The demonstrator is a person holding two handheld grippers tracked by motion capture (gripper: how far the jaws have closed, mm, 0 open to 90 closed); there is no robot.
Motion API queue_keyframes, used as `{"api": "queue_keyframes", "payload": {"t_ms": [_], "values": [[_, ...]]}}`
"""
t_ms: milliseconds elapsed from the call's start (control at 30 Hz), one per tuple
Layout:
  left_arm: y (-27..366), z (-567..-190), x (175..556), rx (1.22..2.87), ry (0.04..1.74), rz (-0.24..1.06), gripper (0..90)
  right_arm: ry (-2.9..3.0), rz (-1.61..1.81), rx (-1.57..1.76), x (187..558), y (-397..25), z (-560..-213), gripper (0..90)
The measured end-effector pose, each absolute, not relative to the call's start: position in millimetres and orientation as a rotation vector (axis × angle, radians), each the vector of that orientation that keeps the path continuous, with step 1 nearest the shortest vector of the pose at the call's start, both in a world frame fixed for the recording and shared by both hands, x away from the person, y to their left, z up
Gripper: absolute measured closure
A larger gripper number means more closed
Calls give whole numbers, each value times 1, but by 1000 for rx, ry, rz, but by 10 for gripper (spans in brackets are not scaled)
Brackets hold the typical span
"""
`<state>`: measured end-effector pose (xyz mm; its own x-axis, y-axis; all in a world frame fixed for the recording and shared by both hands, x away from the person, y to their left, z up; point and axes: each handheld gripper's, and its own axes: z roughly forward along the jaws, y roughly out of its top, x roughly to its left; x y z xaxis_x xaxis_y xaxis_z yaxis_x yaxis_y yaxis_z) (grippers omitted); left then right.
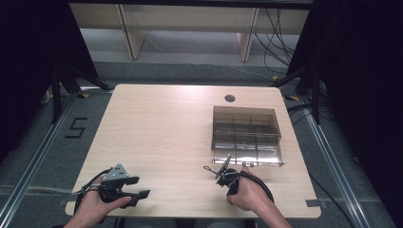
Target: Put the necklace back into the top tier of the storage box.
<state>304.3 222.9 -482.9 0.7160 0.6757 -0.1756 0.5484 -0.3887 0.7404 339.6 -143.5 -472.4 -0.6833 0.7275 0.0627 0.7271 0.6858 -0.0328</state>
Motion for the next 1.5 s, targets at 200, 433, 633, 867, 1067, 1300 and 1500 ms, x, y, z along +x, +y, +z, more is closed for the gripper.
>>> {"api": "queue_keyframes", "payload": {"t_ms": [200, 433, 633, 867, 1067, 1300, 1500], "values": [[220, -484, 303, 2063, 951, 182, 305, -2814, -173, -1187, 337, -152, -458, 871], [220, -484, 303, 2061, 953, 179, 306, -2783, -399, -1188, 337, -166, -443, 871], [221, -484, 304, 2072, 937, 197, 306, -2718, -553, -1191, 332, -172, -430, 871], [220, -484, 303, 2062, 956, 180, 305, -2719, -705, -1135, 328, -178, -424, 871], [220, -484, 304, 2061, 956, 180, 305, -2715, -811, -1175, 322, -180, -419, 871], [220, -484, 304, 2062, 956, 180, 306, -2693, -1131, -1074, 312, -186, -415, 871], [220, -484, 304, 2072, 938, 189, 306, -2655, -1367, -1024, 306, -190, -413, 871]]}}
